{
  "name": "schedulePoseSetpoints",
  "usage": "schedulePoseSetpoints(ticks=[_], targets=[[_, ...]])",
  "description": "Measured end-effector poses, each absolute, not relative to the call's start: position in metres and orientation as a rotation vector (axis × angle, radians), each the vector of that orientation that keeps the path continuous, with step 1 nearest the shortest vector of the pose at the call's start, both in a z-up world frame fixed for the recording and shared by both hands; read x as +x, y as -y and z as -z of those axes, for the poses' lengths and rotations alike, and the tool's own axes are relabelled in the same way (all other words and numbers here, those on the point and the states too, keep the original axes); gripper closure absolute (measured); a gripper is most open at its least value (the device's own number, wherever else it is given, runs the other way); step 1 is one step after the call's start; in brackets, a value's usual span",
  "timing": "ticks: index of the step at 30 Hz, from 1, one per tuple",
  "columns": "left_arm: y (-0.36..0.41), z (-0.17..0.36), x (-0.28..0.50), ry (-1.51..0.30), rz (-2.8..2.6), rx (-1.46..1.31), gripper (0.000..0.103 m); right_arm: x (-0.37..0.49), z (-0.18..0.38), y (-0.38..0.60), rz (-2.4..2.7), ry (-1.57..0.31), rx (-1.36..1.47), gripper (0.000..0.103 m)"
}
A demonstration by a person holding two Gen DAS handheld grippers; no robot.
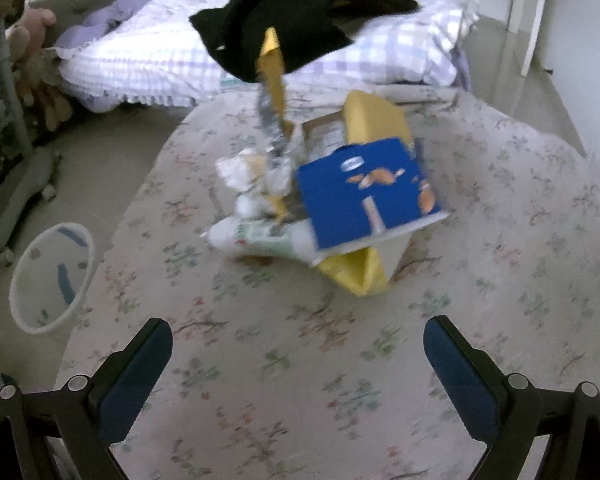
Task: Collect trash
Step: 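Grasp the blue almond-print card with the right tool while the left tool grasps a white AD bottle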
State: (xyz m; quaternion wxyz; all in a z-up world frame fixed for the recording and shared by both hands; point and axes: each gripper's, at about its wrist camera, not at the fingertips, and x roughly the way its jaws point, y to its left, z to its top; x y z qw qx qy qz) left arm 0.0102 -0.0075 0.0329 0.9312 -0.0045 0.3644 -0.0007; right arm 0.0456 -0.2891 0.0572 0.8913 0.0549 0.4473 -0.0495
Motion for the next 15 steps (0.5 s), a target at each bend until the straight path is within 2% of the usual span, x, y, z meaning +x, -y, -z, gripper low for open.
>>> schedulePoseSetpoints(ticks=[9,15], targets=[[0.033,-0.044,0.052,-0.8,0.162,0.03,0.0,0.095,-0.063,0.352,0.185,-0.976,0.134,0.0],[0.048,-0.04,0.086,-0.836,0.201,0.098,0.0,0.125,-0.04,0.382,0.158,-1.015,0.254,0.0]])
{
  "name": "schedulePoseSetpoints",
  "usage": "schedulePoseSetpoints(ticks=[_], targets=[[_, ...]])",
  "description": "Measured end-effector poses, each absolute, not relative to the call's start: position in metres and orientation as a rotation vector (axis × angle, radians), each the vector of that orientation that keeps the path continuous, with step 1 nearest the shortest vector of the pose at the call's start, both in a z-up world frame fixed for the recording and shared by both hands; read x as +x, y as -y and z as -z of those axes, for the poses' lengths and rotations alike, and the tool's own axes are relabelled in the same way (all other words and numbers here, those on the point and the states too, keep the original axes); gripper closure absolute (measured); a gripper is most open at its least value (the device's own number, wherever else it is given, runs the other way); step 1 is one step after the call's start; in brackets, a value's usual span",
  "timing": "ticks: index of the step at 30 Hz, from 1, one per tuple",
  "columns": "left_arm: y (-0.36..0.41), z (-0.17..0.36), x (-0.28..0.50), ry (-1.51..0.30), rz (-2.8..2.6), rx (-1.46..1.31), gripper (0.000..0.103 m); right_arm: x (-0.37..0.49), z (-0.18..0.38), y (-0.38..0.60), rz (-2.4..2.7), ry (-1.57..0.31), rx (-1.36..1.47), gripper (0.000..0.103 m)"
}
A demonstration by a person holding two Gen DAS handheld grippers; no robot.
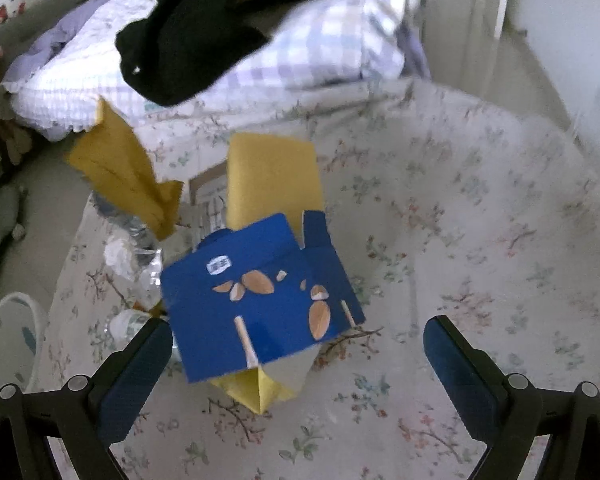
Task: Collect trash
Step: 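Grasp the blue almond-print card with the right tool while the left tool grasps a white AD bottle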
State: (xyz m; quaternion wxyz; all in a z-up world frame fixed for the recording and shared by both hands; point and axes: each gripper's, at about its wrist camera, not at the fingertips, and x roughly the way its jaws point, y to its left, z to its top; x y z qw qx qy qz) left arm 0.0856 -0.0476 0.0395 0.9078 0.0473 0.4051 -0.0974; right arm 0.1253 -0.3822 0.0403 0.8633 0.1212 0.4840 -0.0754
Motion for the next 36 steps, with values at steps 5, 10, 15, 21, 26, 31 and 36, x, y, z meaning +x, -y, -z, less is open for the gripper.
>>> schedulePoseSetpoints(ticks=[5,10,15,21,26,31,36], targets=[[0.049,-0.022,0.109,-0.931,0.232,0.045,0.0,0.145,-0.03,0.375,0.099,-1.057,0.231,0.0],[0.058,-0.009,0.123,-0.981,0.248,0.051,0.0,0.156,-0.021,0.358,0.075,-1.077,0.137,0.0],[0.068,0.0,0.133,-1.039,0.316,0.002,0.0,0.167,-0.007,0.351,0.076,-1.104,0.07,0.0],[0.087,0.009,0.142,-1.089,0.399,-0.053,0.0,0.169,-0.004,0.353,0.063,-1.102,0.062,0.001],[0.107,0.018,0.159,-1.113,0.469,-0.159,0.0,0.164,-0.007,0.365,0.019,-1.087,0.142,0.009],[0.129,0.031,0.176,-1.145,0.514,-0.258,0.002,0.155,-0.004,0.391,-0.026,-1.112,0.3,0.053],[0.144,0.053,0.189,-1.23,0.527,-0.411,0.011,0.144,-0.005,0.417,0.011,-1.099,0.365,0.057]])
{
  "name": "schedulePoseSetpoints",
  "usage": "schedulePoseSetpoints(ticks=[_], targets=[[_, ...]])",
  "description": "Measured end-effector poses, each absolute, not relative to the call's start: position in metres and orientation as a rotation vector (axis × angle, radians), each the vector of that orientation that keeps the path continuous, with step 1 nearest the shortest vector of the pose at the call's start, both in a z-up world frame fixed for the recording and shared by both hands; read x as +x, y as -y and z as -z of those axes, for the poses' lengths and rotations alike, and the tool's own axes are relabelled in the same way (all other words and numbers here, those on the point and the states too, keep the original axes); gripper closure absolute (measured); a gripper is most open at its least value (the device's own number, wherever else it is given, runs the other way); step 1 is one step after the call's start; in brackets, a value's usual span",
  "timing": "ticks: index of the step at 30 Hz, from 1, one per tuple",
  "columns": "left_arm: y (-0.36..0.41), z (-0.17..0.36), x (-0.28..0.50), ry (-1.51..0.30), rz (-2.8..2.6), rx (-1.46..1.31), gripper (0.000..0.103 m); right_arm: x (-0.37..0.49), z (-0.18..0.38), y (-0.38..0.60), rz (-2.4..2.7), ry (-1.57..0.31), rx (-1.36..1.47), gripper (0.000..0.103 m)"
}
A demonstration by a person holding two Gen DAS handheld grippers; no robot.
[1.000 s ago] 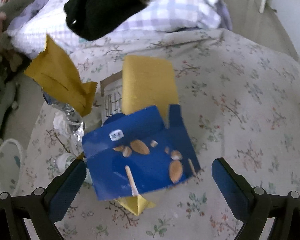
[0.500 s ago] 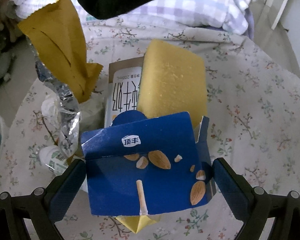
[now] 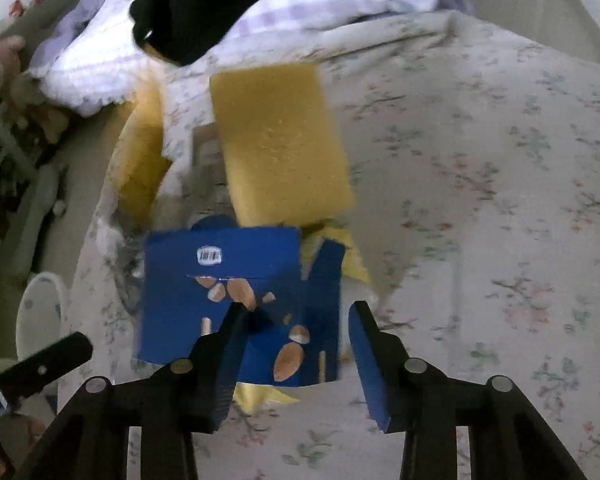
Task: Collect trash
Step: 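Grasp the blue almond-print card with the right tool while the left tool grasps a white AD bottle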
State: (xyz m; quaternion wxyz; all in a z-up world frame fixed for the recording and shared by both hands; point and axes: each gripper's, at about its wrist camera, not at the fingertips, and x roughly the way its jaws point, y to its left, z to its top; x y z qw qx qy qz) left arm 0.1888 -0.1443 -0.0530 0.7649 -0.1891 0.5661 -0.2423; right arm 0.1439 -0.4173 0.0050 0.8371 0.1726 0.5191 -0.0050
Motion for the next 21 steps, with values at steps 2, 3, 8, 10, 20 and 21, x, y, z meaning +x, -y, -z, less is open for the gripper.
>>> schedulePoseSetpoints(ticks=[2,3,8,10,20,21], targets=[[0.15,0.06,0.192,-1.263,0.535,-0.444,0.018,0.14,-0.004,0.425,0.015,-1.098,0.379,0.057],[0.153,0.064,0.192,-1.282,0.543,-0.453,0.023,0.138,-0.004,0.428,0.017,-1.097,0.387,0.057],[0.179,0.06,0.186,-1.299,0.646,-0.289,0.026,0.128,-0.002,0.448,0.049,-1.1,0.434,0.048],[0.19,0.062,0.184,-1.295,0.683,-0.195,0.027,0.125,-0.002,0.455,0.059,-1.092,0.452,0.041],[0.218,0.068,0.172,-1.295,0.704,-0.001,0.053,0.126,0.005,0.461,-0.006,-1.09,0.586,0.03],[0.217,0.067,0.171,-1.294,0.702,0.002,0.054,0.127,0.007,0.46,-0.019,-1.091,0.608,0.03]])
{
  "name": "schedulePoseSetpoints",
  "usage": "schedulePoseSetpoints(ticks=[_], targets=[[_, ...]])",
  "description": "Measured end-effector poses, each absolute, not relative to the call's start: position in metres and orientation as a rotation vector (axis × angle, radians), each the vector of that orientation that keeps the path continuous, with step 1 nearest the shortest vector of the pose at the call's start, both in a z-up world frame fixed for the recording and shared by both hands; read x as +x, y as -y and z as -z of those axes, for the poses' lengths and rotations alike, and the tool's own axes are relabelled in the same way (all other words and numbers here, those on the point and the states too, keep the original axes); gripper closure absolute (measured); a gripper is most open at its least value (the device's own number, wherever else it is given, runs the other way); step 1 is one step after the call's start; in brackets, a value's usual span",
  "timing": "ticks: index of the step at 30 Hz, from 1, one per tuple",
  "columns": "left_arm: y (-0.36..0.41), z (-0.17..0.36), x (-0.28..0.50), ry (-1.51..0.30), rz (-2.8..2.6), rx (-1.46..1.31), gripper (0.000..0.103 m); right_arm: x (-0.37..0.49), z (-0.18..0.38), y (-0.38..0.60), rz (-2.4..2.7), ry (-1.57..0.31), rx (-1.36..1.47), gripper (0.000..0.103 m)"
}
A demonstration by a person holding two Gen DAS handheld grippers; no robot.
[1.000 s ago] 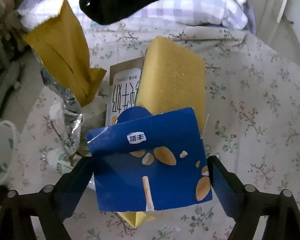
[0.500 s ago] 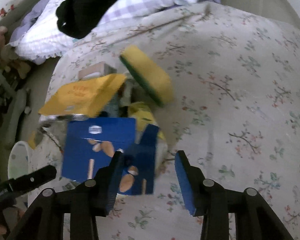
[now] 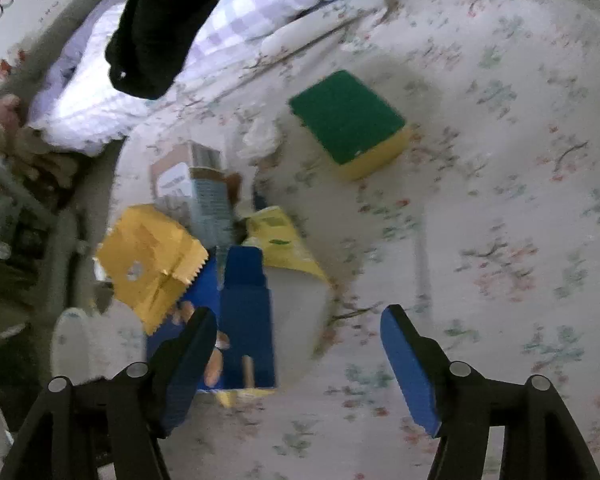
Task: Collect trash
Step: 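Grasp the blue almond-print card with the right tool while the left tool grasps a white AD bottle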
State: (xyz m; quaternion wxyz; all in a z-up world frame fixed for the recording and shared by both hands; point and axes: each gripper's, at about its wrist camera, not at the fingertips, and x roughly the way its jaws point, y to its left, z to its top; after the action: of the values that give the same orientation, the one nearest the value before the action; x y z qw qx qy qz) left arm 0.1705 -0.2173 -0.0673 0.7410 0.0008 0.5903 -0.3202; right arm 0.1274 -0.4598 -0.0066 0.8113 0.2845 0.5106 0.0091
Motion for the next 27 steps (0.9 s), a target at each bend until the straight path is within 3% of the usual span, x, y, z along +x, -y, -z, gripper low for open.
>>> schedulePoseSetpoints(ticks=[5,7,9,13,15,27], targets=[[0.207,0.058,0.161,-1.257,0.69,0.033,0.055,0.135,0.021,0.452,-0.109,-1.112,0.741,0.03],[0.202,0.055,0.158,-1.248,0.68,0.033,0.056,0.139,0.026,0.446,-0.142,-1.126,0.777,0.035],[0.195,0.053,0.156,-1.242,0.672,0.027,0.056,0.141,0.031,0.44,-0.182,-1.147,0.814,0.057],[0.172,0.046,0.148,-1.224,0.657,0.011,0.056,0.139,0.023,0.433,-0.225,-1.135,0.821,0.072],[0.156,0.047,0.145,-1.215,0.653,0.002,0.056,0.136,0.012,0.431,-0.229,-1.12,0.785,0.085],[0.082,0.026,0.123,-1.157,0.593,-0.085,0.057,0.096,-0.031,0.438,-0.142,-1.031,0.715,0.085]])
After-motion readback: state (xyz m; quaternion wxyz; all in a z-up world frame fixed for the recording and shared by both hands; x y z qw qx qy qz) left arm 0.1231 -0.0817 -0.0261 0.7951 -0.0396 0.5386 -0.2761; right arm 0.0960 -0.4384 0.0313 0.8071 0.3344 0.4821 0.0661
